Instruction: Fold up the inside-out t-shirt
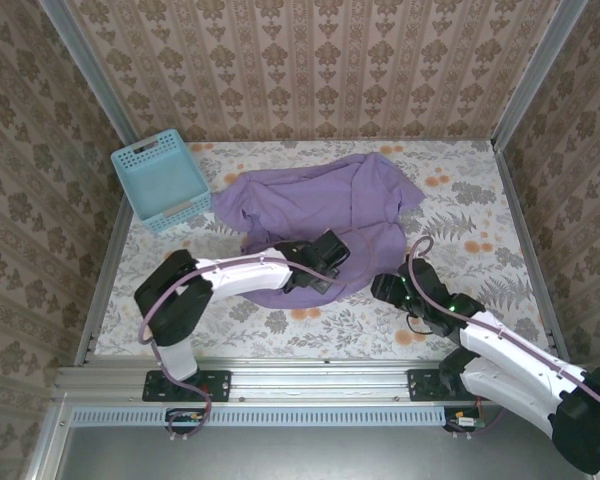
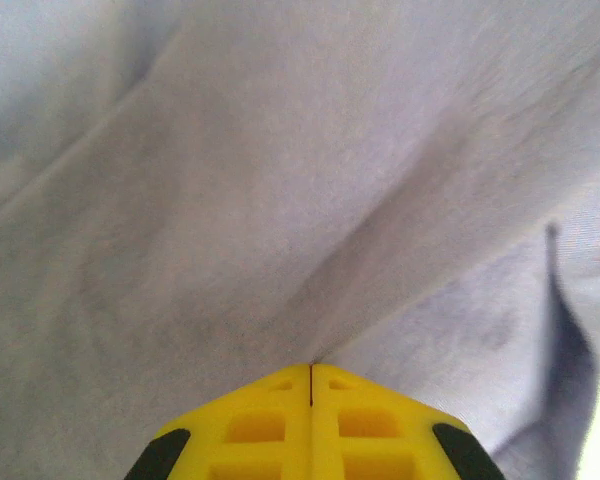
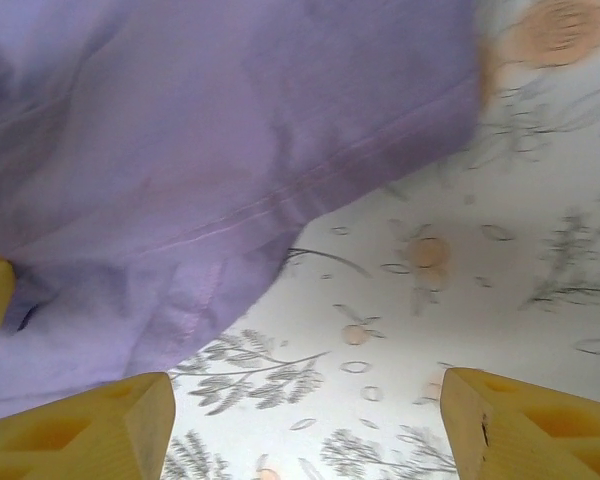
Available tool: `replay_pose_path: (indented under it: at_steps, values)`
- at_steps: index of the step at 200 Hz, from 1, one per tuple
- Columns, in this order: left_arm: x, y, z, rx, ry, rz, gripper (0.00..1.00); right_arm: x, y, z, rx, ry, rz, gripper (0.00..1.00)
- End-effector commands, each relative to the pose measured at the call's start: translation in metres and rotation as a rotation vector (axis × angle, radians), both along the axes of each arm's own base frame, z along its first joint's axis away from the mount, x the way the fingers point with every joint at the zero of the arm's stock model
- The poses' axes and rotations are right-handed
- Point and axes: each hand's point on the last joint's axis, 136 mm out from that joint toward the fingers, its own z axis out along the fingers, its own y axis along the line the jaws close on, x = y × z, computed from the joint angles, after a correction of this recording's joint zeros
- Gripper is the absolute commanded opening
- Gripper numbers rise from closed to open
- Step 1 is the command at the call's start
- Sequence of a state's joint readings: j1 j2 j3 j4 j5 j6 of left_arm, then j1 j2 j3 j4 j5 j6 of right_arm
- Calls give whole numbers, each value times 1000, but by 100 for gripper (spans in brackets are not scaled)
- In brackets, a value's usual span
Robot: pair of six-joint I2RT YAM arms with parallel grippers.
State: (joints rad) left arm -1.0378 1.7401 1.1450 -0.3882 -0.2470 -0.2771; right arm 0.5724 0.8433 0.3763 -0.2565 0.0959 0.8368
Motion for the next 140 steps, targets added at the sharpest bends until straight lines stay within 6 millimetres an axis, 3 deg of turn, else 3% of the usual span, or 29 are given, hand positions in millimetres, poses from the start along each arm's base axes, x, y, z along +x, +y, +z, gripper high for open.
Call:
replay_pose_path:
  at_steps: [1, 32, 63, 140]
  values:
    - [2, -5, 61, -202, -41, 41, 0, 5, 45, 24, 151, -139, 152, 71]
    - [-3, -5, 105, -367, -4, 58, 0, 1, 80, 40, 137, -331, 267, 70]
    - [-8, -9, 132, -440, 16, 46, 0, 6, 112, 54, 61, -481, 365, 69]
    - [-11, -5, 195, -576, -2, 28, 0, 48, 167, 19, -93, -606, 452, 65]
